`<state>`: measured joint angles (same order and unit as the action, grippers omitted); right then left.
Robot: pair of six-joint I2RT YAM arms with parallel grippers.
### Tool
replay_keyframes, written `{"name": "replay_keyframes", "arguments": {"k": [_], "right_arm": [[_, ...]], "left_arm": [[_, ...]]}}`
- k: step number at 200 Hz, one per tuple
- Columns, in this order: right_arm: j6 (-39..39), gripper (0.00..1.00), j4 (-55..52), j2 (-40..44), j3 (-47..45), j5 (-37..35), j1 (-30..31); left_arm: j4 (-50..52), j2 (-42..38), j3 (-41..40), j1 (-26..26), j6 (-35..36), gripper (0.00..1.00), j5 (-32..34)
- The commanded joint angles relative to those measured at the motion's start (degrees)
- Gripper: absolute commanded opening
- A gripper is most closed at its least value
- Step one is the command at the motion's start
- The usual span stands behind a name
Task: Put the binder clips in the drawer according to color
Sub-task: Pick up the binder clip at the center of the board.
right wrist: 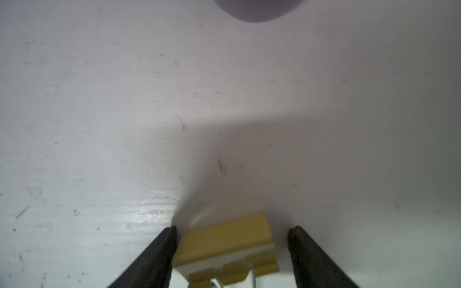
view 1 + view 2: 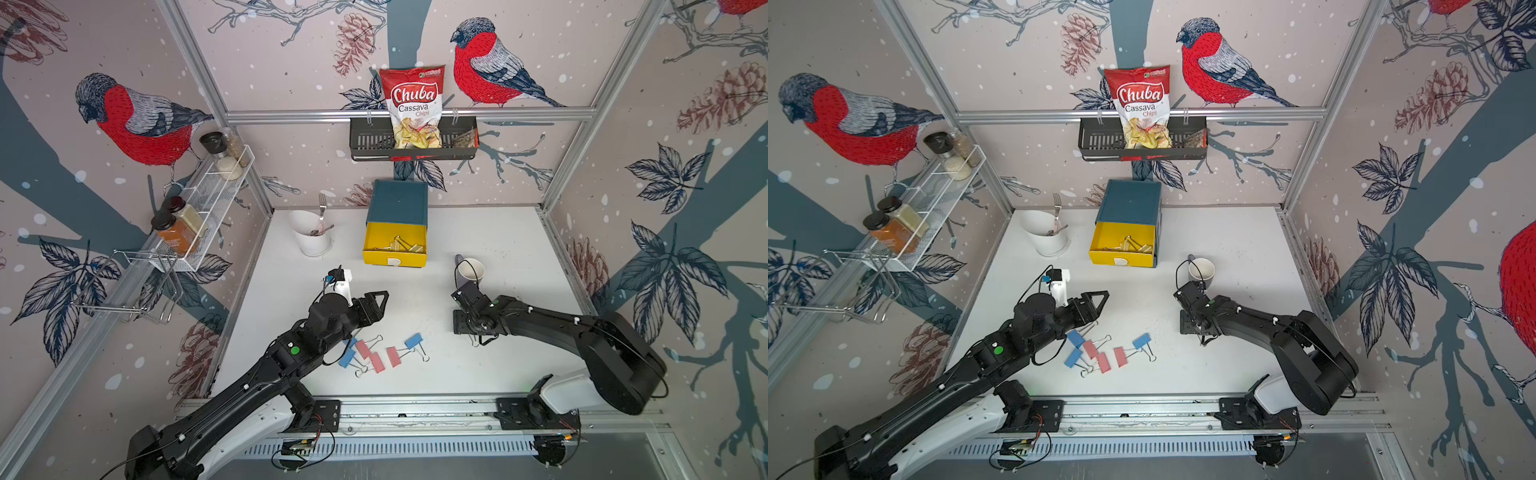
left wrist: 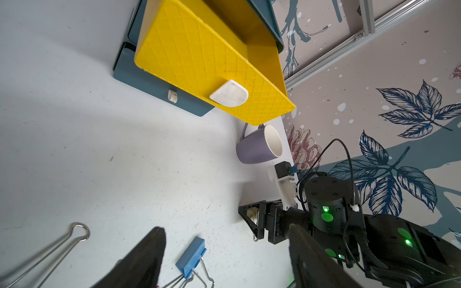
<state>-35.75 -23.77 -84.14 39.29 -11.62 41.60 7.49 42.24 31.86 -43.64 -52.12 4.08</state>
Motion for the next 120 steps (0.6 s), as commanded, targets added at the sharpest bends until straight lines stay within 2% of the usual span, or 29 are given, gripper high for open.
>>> {"name": "replay_keyframes", "arguments": {"k": [1, 36, 77, 120], "right_arm": [[2.4, 0.72, -1.8, -1.8, 0.3, -0.6, 0.1], [2.2, 0.65, -1.2, -1.7, -0.2, -0.1, 0.3], [1.7, 0.49, -1.3, -0.9, -0.2, -0.9, 0.6], [0.6, 0.43, -2.2, 2.6, 0.4, -1.2, 1.0]], "left_arm": [[-2.2, -0.2, 0.2, 0.0, 0.3, 0.81, -0.4], [-2.2, -0.1, 0.2, 0.0, 0.3, 0.81, -0.2], [-2.5, 0.7, 0.7, 0.1, 0.3, 0.81, -0.5], [-1.9, 0.8, 0.5, 0.0, 0.3, 0.81, -0.6]]}}
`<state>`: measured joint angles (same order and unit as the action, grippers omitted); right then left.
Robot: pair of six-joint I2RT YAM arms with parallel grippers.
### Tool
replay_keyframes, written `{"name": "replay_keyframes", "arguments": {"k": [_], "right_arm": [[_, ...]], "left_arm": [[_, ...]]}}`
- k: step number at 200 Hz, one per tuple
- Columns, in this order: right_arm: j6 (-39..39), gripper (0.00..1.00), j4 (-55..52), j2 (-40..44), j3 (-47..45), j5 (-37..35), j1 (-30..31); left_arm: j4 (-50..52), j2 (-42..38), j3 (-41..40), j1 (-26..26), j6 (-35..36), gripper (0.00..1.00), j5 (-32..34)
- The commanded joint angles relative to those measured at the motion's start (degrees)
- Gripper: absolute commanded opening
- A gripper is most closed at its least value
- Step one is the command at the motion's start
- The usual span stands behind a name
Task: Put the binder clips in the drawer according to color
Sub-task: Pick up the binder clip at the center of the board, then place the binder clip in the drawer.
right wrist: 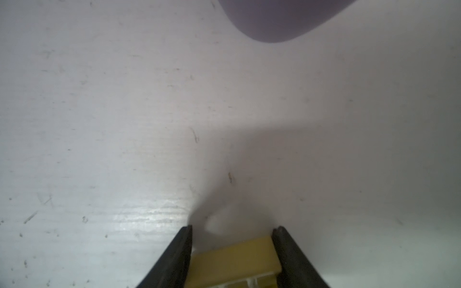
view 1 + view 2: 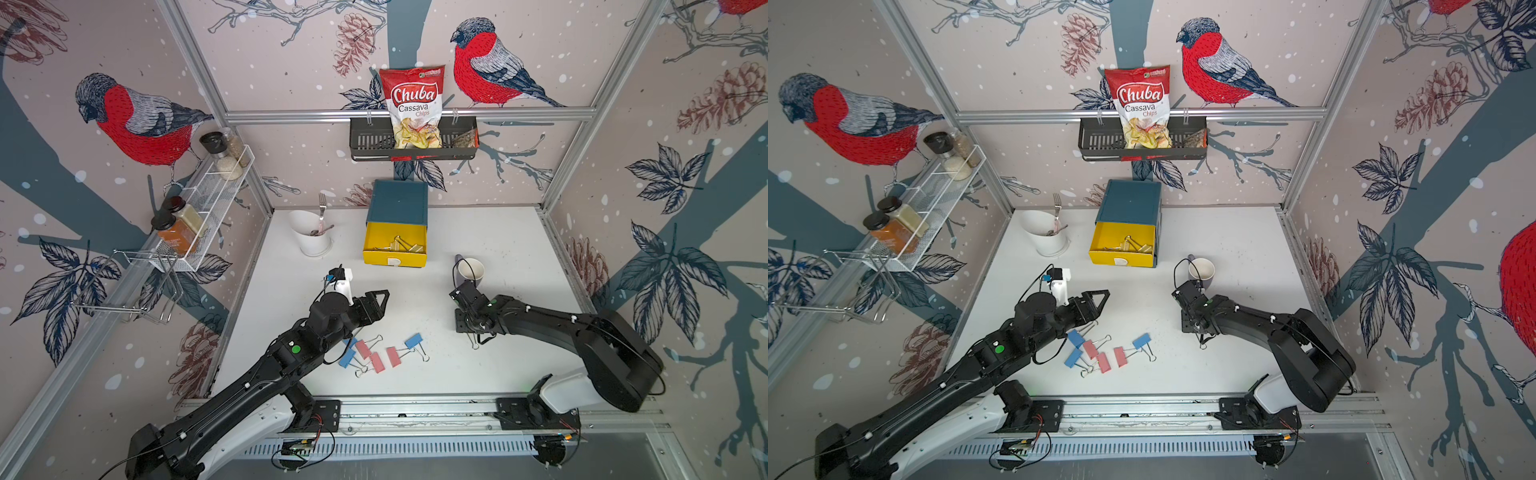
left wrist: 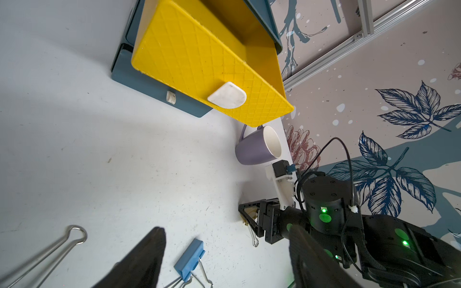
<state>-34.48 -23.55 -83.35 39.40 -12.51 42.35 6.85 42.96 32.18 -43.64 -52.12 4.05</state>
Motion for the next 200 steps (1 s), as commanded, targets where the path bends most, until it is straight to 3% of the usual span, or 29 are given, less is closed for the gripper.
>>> {"name": "replay_keyframes", "arguments": {"k": [1, 54, 99, 170, 200], "right_arm": [[-0.7, 0.43, -2.4, 1.9, 0.4, -0.3, 0.3], [-0.8, 0.40, -6.9, 7.7, 6.4, -0.7, 0.3], [1.0, 0.39, -11.2, 9.9, 22.1, -0.9, 2.0], [10.4, 0.40, -1.4, -5.0, 48.6, -3.6, 4.0], [18.2, 0.41, 4.9, -12.0, 55.8, -5.2, 4.5]], "left_arm": [[-1.2, 0.1, 0.2, 0.0, 0.3, 0.81, -0.7], [-0.3, 2.4, -0.1, 0.0, -0.3, 0.81, -1.9], [-2.2, 4.6, -0.5, 0.0, -0.8, 0.80, -2.6], [-8.2, 6.8, -2.5, 0.0, -4.4, 0.75, -4.6], [-9.6, 8.5, -1.9, -0.5, -4.9, 0.75, -5.2]]}}
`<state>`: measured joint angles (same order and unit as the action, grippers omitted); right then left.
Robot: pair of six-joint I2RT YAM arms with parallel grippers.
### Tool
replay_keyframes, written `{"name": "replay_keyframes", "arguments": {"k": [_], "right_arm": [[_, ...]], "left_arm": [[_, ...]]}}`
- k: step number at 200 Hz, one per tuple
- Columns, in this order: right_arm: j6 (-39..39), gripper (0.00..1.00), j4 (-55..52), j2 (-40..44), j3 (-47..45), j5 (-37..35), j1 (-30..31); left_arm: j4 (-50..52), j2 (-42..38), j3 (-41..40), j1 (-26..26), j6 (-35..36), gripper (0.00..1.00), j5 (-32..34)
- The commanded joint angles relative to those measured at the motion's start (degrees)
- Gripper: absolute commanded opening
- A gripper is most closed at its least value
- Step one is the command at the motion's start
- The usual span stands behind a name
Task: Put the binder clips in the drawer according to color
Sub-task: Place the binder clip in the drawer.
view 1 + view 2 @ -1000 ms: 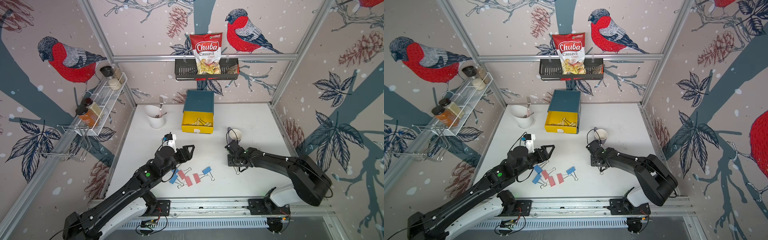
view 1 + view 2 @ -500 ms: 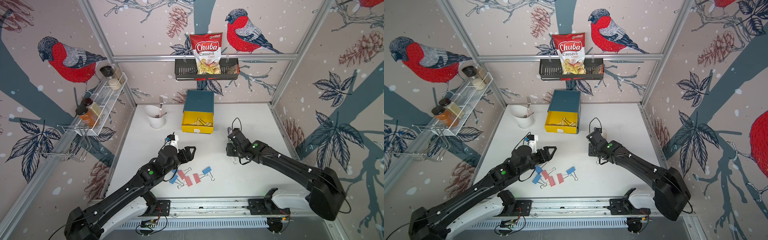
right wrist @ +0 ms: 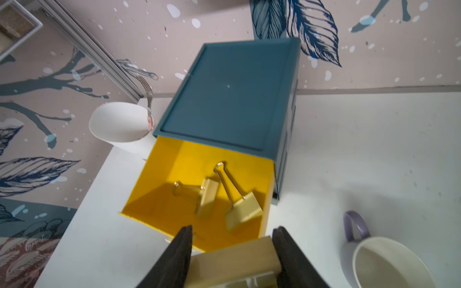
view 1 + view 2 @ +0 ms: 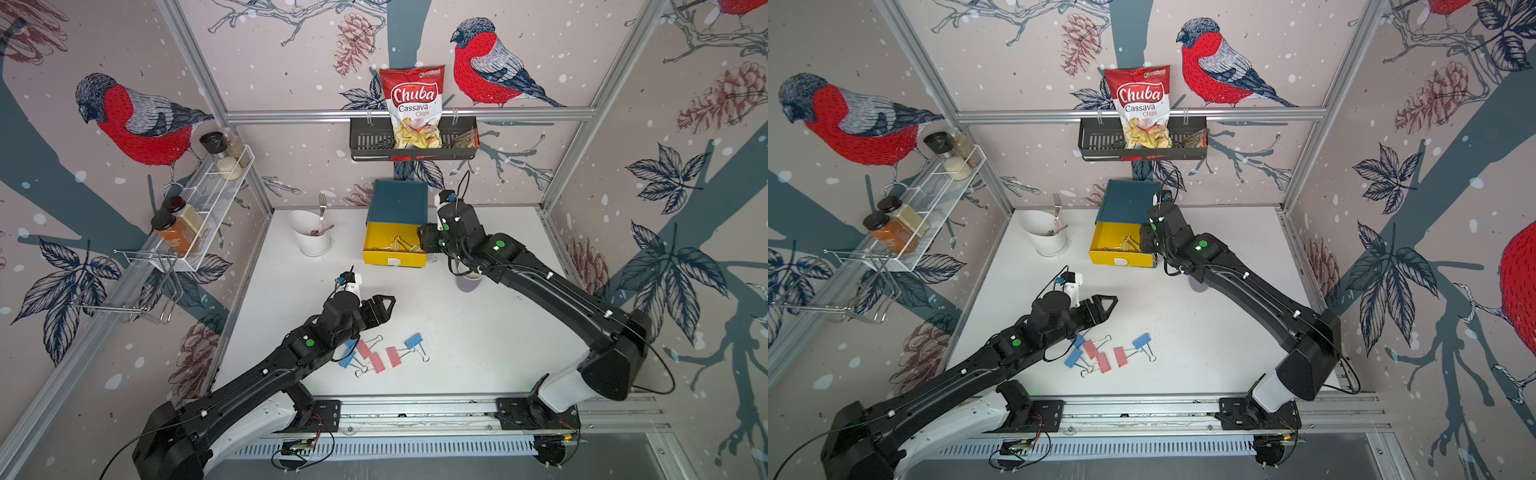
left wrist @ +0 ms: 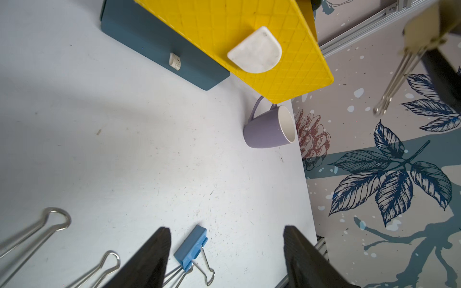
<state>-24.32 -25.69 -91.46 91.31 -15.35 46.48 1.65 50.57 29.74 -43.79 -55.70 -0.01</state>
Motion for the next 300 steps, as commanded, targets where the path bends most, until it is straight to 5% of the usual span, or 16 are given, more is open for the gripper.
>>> {"name": "replay_keyframes", "arguments": {"k": [1, 77, 158, 179, 210, 256, 300], "right_arm": [[8.3, 0.41, 7.1, -4.1, 4.0, -2.3, 0.4], [20.7, 0.43, 6.7, -15.1, 9.4, -2.7, 0.8], [18.4, 0.51, 1.0, -17.8, 10.7, 0.5, 1.0], [17.5, 0.63, 0.5, -17.6, 10.9, 0.7, 1.0], [16.3, 0.76, 0.3, -16.2, 10.7, 1.1, 0.9], [12.8, 0.76, 1.6, -9.1, 7.5, 1.4, 0.6], [6.9, 0.74, 7.7, 3.7, -7.2, 4.4, -0.4]], "left_arm": [[-4.4, 0.9, 0.7, -0.3, -1.3, 0.75, -1.1], [-5.3, 3.9, 3.6, -0.3, -0.5, 0.74, 0.0], [-11.6, 10.5, 7.8, 2.5, -5.1, 0.66, 1.6], [-11.7, 12.2, 9.5, 3.9, -4.9, 0.62, 1.2], [-11.3, 14.4, 11.5, 5.6, -4.1, 0.60, 0.0], [-6.9, 17.5, 15.9, 6.0, -1.1, 0.58, 1.2], [-5.2, 20.5, 18.7, 6.2, 0.3, 0.50, 2.7]]}}
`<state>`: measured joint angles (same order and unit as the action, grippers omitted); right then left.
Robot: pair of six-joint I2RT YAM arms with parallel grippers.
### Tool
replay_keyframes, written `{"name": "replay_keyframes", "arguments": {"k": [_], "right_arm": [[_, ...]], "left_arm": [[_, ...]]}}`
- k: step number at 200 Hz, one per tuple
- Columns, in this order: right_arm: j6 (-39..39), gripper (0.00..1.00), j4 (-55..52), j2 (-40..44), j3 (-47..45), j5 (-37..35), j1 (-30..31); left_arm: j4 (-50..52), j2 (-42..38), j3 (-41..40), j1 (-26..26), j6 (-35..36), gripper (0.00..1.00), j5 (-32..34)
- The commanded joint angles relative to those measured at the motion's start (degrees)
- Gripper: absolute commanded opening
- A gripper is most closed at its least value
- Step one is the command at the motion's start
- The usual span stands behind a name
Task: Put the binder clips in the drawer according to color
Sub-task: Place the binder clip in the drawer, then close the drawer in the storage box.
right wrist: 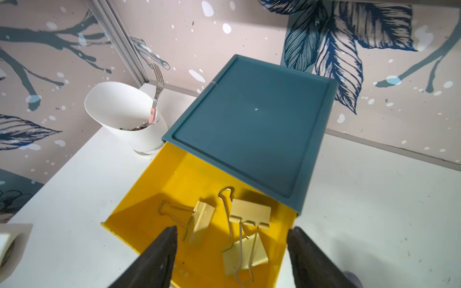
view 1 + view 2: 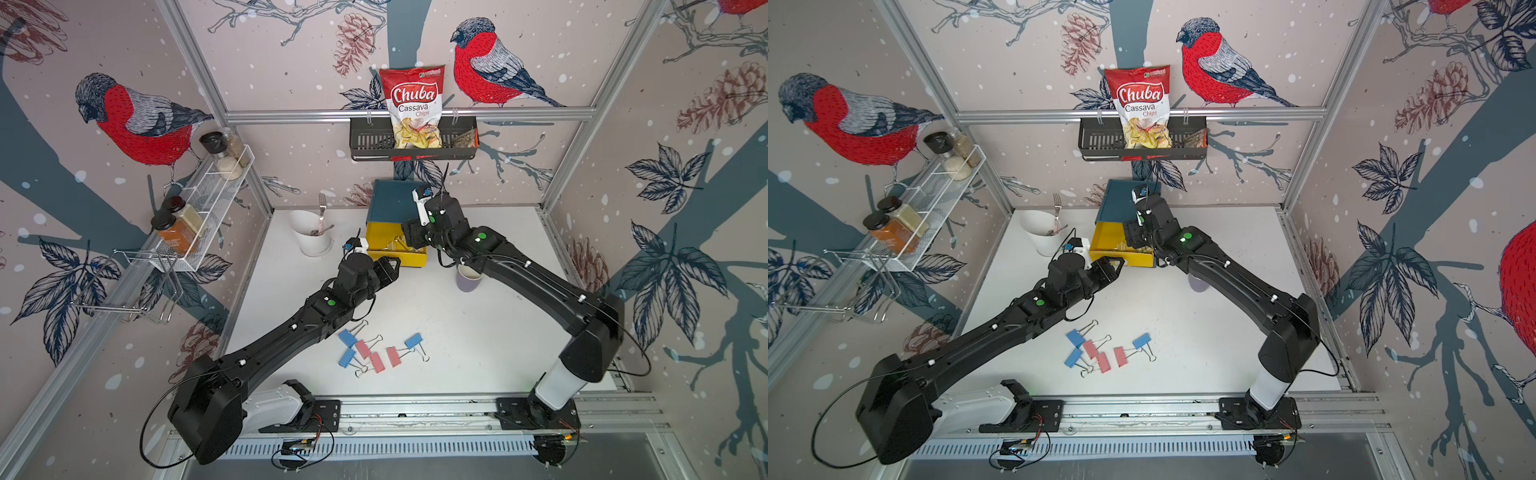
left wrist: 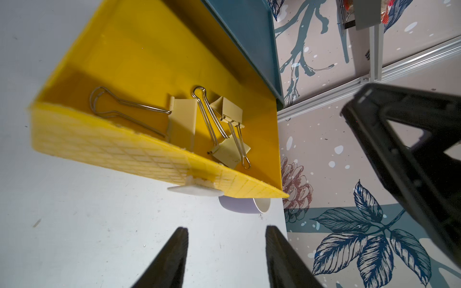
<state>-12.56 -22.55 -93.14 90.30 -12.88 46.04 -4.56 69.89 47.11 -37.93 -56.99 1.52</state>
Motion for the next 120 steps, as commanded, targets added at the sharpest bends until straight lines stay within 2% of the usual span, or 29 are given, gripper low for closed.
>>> {"name": "replay_keyframes", "arguments": {"k": [1, 63, 98, 120], "right_arm": [[-4.9, 0.74, 4.8, 5.9, -6.5, 2.0, 0.1], [-12.7, 0.71, 9.7, 22.9, -25.8, 5.8, 0.6], [-14.9, 0.70, 10.1, 28.0, -31.3, 5.7, 1.7], [-15.5, 0.69, 9.7, 29.6, -33.2, 5.3, 2.2]], "left_arm": [[1.0, 1.3, 1.3, 0.4, 1.6, 0.50, 1.2], [2.1, 6.0, 4.6, 1.7, 2.8, 0.39, 2.6], [1.5, 9.4, 8.0, 2.2, 4.3, 0.30, 1.8], [1.4, 11.8, 9.7, 2.4, 4.6, 0.28, 1.9]]}}
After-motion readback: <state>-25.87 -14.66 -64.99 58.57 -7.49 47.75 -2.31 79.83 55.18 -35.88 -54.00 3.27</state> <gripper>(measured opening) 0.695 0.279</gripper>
